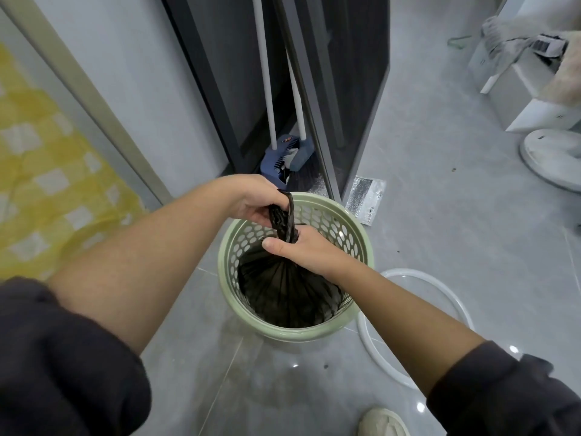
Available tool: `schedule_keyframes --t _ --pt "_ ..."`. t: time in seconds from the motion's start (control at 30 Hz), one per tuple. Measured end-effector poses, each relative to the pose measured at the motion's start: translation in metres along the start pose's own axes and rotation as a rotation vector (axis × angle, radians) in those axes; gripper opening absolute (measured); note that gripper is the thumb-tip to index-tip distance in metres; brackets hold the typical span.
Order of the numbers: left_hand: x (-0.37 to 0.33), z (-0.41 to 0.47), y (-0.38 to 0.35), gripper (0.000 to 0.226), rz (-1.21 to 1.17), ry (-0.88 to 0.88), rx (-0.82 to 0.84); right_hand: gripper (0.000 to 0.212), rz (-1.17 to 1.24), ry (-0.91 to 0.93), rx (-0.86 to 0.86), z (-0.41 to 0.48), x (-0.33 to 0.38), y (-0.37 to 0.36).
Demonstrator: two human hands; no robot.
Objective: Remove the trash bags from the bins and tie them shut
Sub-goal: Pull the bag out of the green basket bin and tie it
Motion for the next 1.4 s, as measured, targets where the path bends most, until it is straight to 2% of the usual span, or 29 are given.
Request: schedule_keyframes --t 0.13,0.27,0.37,0.53,0.63,0.67,0.73,0.8,0.9,1.27,1.4 --pt "0.02 0.003 -0.001 0.009 0.033 0.113 0.007 0.04 -0.063 -0.008 -0.199 0.003 -0.004 -0.002" --pt "0.042 -0.004 0.002 0.013 0.047 0.123 0.056 0.053 -0.089 -0.024 -0.255 0.001 -0.005 -0.001" --pt "0.06 -0.021 0.01 0.024 0.047 0.008 -0.074 0.054 -0.086 -0.022 -0.257 -0.003 -0.001 0.0" --pt "0.096 -0.053 0.019 0.038 0.182 -0.171 -0.332 0.054 -0.15 -0.054 -0.283 -0.007 0.008 -0.002" --pt "0.117 -0.065 0.019 0.049 0.494 -0.059 -0.523 0.054 -0.184 -0.07 -0.308 -0.011 0.012 -0.002" --pt "0.123 -0.068 0.015 0.054 0.512 0.023 -0.517 0.054 -0.188 -0.076 -0.317 -0.013 0.015 -0.002" --pt "0.13 -0.07 0.005 0.045 0.302 0.174 -0.429 0.053 -0.184 -0.083 -0.343 -0.017 0.021 -0.001" --pt "0.133 -0.069 -0.003 0.024 0.037 0.212 -0.361 0.052 -0.177 -0.073 -0.381 -0.022 0.031 0.002" --pt "0.131 -0.071 -0.005 0.023 -0.067 0.227 -0.331 0.05 -0.206 -0.054 -0.427 -0.03 0.047 0.007" --pt "0.127 -0.093 -0.006 0.032 -0.108 0.274 -0.459 0.053 -0.135 -0.002 -0.571 -0.071 0.108 0.031" --pt "0.099 -0.097 0.002 0.042 0.253 0.159 -0.447 0.054 -0.135 0.021 -0.638 -0.1 0.142 0.043"
Point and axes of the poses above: each hand's wrist, its own z-axis towards the middle knuckle, its own y-axis out of the back of the hand, x = y × z, the point moved 2 cm from there along z, towards the middle knuckle, and after that the axes turned 15 degrees about -y, right-handed, at the moved point
